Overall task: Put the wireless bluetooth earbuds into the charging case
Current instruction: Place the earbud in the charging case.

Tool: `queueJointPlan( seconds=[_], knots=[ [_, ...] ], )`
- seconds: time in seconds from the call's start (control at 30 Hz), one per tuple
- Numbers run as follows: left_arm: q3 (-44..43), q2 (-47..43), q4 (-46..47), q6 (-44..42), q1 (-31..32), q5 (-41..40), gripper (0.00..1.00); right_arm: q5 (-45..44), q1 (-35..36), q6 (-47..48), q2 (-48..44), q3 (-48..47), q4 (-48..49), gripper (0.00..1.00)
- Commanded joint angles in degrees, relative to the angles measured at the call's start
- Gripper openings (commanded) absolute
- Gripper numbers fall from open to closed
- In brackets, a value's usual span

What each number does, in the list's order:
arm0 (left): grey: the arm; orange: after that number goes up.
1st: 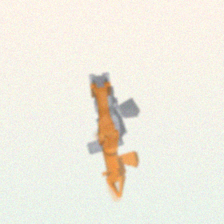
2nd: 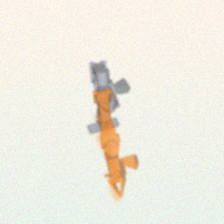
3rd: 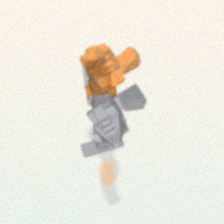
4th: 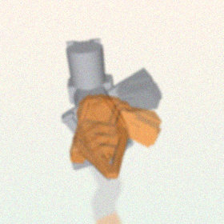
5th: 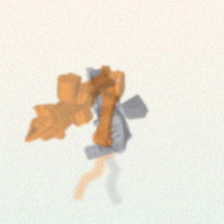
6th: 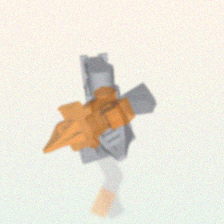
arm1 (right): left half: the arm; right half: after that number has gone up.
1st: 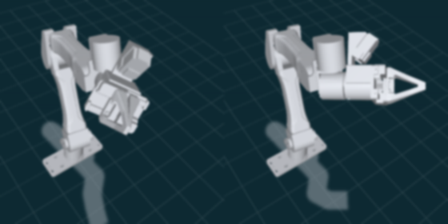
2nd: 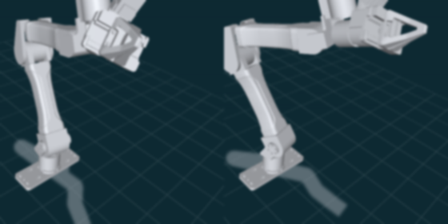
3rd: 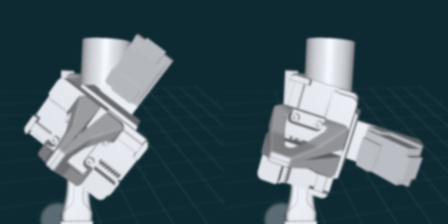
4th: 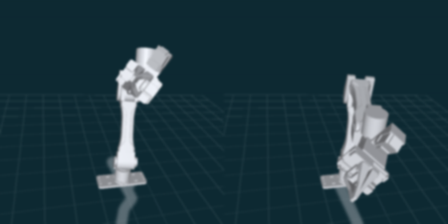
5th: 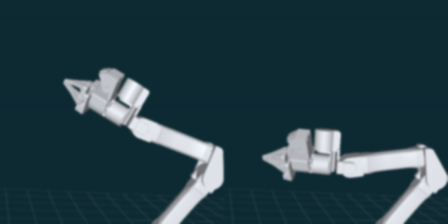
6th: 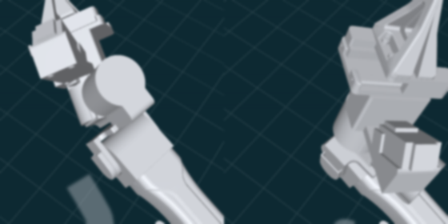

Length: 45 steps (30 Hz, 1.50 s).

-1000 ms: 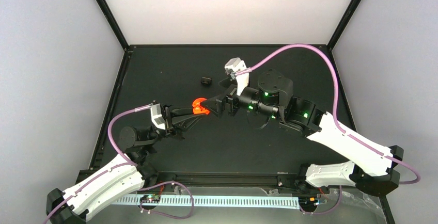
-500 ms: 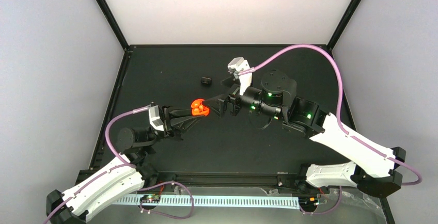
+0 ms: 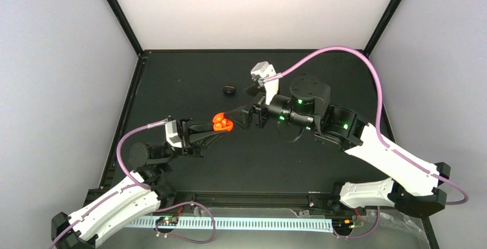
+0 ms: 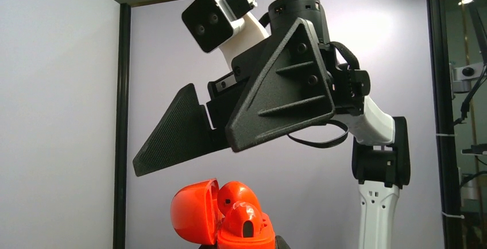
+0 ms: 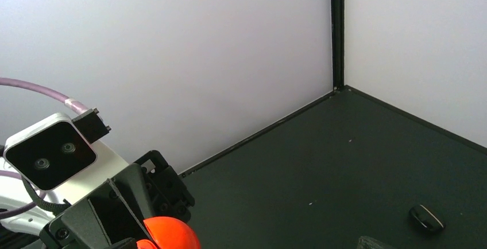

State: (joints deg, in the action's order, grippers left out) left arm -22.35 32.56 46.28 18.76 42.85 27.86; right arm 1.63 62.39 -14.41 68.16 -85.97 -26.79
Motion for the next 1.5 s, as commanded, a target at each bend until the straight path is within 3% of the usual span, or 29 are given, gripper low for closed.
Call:
queueJointPlan(
  seconds=[0.0, 0.67, 1.47],
  knots=[
    [-1.9, -1.1, 0.0, -1.3, 0.4, 1.7, 0.01, 2.8, 0.2, 1.4, 1.4, -2.1, -2.2, 1.00],
    [-2.4, -1.7, -0.7, -2.3, 0.4, 1.3, 0.01, 1.6, 0.2, 2.3, 1.2, -1.8, -5.8, 1.00],
    [-2.8, -2.1, -0.8, -2.1, 0.4, 4.3, 0.01, 2.6, -0.2, 2.2, -0.9, -0.8, -3.3, 1.00]
  ],
)
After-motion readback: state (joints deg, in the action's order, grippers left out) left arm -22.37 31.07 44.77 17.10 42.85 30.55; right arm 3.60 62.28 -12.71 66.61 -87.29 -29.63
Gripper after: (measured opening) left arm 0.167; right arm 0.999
